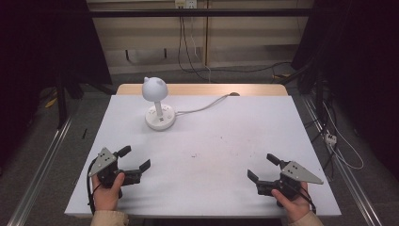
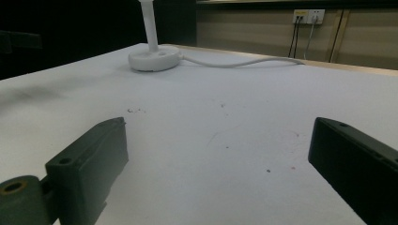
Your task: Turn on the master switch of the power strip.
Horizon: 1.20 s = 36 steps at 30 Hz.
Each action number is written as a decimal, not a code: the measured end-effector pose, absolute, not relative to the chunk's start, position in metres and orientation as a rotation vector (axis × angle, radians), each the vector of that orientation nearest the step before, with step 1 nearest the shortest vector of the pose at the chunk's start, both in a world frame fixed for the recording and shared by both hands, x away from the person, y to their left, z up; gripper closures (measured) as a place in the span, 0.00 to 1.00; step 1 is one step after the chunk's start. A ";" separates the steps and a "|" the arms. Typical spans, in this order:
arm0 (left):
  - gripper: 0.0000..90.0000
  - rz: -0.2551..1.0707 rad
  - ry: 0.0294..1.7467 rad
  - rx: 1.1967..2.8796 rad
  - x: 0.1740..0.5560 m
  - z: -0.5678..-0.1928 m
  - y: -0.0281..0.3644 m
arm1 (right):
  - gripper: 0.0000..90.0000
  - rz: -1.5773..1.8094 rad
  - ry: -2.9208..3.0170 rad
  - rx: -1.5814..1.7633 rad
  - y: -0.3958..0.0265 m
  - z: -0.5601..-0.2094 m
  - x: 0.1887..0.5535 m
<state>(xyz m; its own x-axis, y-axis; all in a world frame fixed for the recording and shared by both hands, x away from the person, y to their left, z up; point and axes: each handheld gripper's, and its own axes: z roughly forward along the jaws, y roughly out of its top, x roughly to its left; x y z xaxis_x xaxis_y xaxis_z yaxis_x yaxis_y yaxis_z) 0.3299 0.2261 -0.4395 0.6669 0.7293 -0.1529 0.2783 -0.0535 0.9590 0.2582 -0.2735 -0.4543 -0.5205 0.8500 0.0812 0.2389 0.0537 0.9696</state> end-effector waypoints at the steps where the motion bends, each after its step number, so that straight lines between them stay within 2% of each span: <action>1: 0.04 0.452 0.839 1.630 0.330 -0.439 0.226 | 0.05 1.494 1.807 1.088 -0.274 -0.454 0.258; 16: 0.03 0.414 0.870 1.639 0.339 -0.440 0.211 | 0.06 1.497 1.796 1.091 -0.275 -0.453 0.258; 36: 0.04 0.438 0.958 1.671 0.361 -0.438 0.187 | 0.06 1.503 1.790 1.096 -0.278 -0.452 0.258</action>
<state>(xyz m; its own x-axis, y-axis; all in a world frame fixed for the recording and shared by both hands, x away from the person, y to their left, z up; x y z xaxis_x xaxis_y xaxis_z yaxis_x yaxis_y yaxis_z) 0.3608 0.1865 -0.4377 0.6038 0.7756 -0.1840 0.3676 -0.0661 0.9276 0.2582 -0.2785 -0.4516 -0.5145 0.8529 0.0885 0.2348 0.0409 0.9712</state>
